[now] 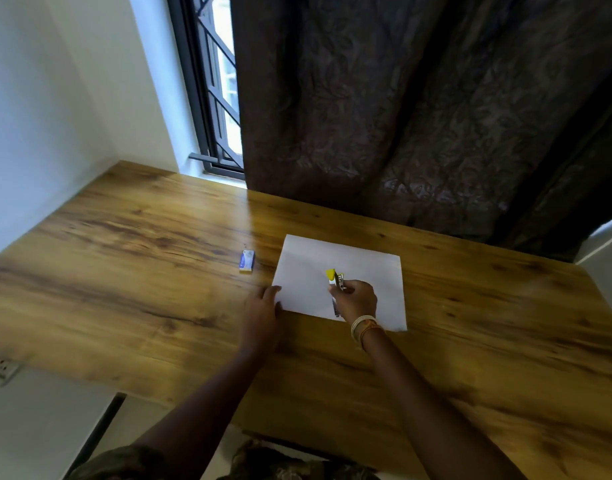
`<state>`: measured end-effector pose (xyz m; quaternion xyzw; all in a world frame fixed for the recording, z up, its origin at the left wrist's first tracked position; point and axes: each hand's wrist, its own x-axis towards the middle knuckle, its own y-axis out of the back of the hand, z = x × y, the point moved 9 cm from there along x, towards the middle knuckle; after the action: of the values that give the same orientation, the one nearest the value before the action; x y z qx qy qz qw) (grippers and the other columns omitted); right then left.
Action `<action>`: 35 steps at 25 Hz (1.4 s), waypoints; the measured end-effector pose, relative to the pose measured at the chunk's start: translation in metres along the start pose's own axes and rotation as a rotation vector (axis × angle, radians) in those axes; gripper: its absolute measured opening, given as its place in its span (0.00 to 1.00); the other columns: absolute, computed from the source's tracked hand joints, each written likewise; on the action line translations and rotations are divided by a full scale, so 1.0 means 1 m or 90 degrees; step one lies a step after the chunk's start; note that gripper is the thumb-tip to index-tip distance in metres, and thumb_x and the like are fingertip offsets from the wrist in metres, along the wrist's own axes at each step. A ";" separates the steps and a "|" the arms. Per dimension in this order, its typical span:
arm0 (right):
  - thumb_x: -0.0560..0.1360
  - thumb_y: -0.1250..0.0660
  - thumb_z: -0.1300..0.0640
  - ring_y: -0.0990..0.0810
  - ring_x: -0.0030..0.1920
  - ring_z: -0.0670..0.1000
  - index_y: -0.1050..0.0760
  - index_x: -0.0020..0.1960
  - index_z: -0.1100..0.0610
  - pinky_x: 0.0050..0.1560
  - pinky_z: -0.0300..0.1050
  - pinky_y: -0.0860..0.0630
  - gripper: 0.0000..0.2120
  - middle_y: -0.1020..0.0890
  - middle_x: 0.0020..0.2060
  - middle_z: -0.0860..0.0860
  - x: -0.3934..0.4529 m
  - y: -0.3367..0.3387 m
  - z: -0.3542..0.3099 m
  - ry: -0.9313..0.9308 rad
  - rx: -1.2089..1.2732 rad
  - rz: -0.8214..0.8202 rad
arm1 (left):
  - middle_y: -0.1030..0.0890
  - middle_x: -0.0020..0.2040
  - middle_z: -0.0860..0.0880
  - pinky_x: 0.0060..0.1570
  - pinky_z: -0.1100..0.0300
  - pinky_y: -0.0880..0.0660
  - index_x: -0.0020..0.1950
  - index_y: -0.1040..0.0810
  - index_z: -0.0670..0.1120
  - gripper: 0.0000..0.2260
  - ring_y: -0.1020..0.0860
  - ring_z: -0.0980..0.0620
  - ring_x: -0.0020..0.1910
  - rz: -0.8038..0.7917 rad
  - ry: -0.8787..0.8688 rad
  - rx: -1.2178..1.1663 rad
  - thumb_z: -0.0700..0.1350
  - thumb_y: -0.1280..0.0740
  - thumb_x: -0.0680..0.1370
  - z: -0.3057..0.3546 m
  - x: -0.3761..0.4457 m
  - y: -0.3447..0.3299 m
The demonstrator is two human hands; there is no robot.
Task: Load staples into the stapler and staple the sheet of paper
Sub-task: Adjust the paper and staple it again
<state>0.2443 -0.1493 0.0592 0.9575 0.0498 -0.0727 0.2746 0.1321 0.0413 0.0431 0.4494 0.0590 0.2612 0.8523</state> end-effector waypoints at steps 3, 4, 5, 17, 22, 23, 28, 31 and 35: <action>0.68 0.24 0.53 0.26 0.29 0.43 0.17 0.44 0.61 0.27 0.34 0.32 0.11 0.18 0.33 0.54 0.007 -0.040 -0.025 0.003 -0.013 -0.035 | 0.21 0.58 0.42 0.49 0.52 0.23 0.62 0.24 0.43 0.14 0.23 0.46 0.53 0.062 0.063 -0.028 0.43 0.36 0.78 -0.036 0.026 0.025; 0.67 0.24 0.53 0.26 0.29 0.42 0.17 0.44 0.61 0.26 0.33 0.33 0.12 0.16 0.36 0.55 0.011 -0.052 -0.033 0.004 -0.018 -0.043 | 0.22 0.59 0.43 0.49 0.52 0.23 0.63 0.24 0.43 0.14 0.23 0.46 0.52 0.063 0.081 -0.028 0.43 0.36 0.77 -0.047 0.036 0.029; 0.67 0.24 0.53 0.26 0.29 0.41 0.17 0.45 0.61 0.26 0.31 0.33 0.12 0.15 0.39 0.55 0.014 -0.065 -0.042 0.007 -0.024 -0.048 | 0.23 0.60 0.43 0.50 0.53 0.23 0.64 0.25 0.44 0.16 0.23 0.47 0.53 0.051 0.095 -0.026 0.43 0.36 0.77 -0.056 0.046 0.031; 0.69 0.26 0.52 0.18 0.51 0.55 0.23 0.55 0.59 0.48 0.47 0.20 0.19 0.16 0.51 0.55 0.065 -0.161 -0.104 0.091 -0.144 -0.068 | 0.29 0.67 0.46 0.57 0.54 0.24 0.70 0.30 0.42 0.28 0.26 0.46 0.62 -0.156 -0.053 0.016 0.42 0.27 0.72 -0.075 0.142 0.017; 0.70 0.28 0.52 0.20 0.54 0.57 0.26 0.58 0.59 0.51 0.50 0.21 0.19 0.18 0.52 0.56 0.084 -0.177 -0.119 0.115 -0.218 -0.046 | 0.29 0.68 0.47 0.57 0.55 0.26 0.72 0.32 0.41 0.30 0.26 0.47 0.63 -0.087 -0.009 0.010 0.43 0.27 0.72 -0.096 0.171 0.041; 0.71 0.28 0.52 0.20 0.54 0.57 0.26 0.58 0.58 0.51 0.50 0.21 0.20 0.18 0.53 0.56 0.086 -0.179 -0.120 0.116 -0.228 -0.041 | 0.29 0.68 0.47 0.58 0.56 0.27 0.73 0.32 0.41 0.30 0.26 0.47 0.63 -0.095 -0.007 0.007 0.44 0.28 0.72 -0.098 0.177 0.042; 0.71 0.28 0.50 0.21 0.55 0.58 0.32 0.63 0.57 0.51 0.51 0.21 0.25 0.21 0.57 0.58 0.089 -0.191 -0.122 0.126 -0.295 -0.044 | 0.29 0.70 0.46 0.60 0.56 0.28 0.73 0.33 0.42 0.30 0.27 0.47 0.65 -0.139 -0.007 0.015 0.45 0.28 0.73 -0.101 0.191 0.037; 0.72 0.30 0.46 0.20 0.54 0.58 0.34 0.63 0.57 0.49 0.51 0.20 0.26 0.22 0.56 0.58 0.088 -0.193 -0.118 0.118 -0.296 -0.046 | 0.32 0.72 0.45 0.63 0.56 0.29 0.74 0.35 0.42 0.32 0.29 0.47 0.67 -0.154 -0.010 0.024 0.45 0.28 0.73 -0.102 0.190 0.036; 0.76 0.39 0.44 0.20 0.49 0.56 0.31 0.60 0.57 0.45 0.50 0.20 0.19 0.21 0.52 0.57 0.078 -0.177 -0.122 0.150 -0.284 -0.010 | 0.39 0.76 0.48 0.58 0.53 0.26 0.76 0.38 0.46 0.34 0.29 0.47 0.67 -0.107 0.014 0.035 0.46 0.28 0.74 -0.098 0.179 0.045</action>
<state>0.3106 0.0695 0.0569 0.8746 0.1034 0.0500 0.4711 0.2347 0.2228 0.0455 0.4634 0.1127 0.1918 0.8578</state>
